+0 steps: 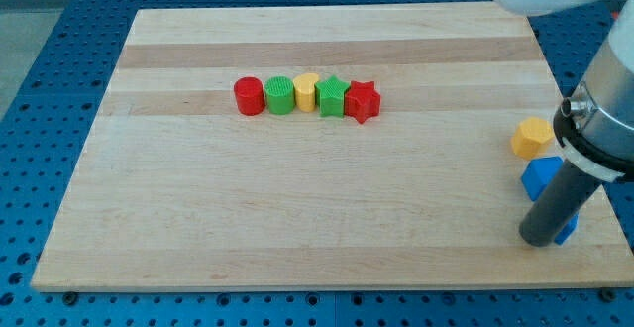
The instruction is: Slightly move the stars towards the right
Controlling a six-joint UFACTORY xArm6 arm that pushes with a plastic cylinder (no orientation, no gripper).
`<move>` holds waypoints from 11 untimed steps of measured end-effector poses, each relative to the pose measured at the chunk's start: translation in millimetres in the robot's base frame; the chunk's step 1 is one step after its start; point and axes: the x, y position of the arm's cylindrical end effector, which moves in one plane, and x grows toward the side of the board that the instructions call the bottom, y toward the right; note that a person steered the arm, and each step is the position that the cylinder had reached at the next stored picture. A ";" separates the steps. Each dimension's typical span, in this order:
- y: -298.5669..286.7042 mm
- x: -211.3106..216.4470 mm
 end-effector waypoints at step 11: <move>-217.9 -183.2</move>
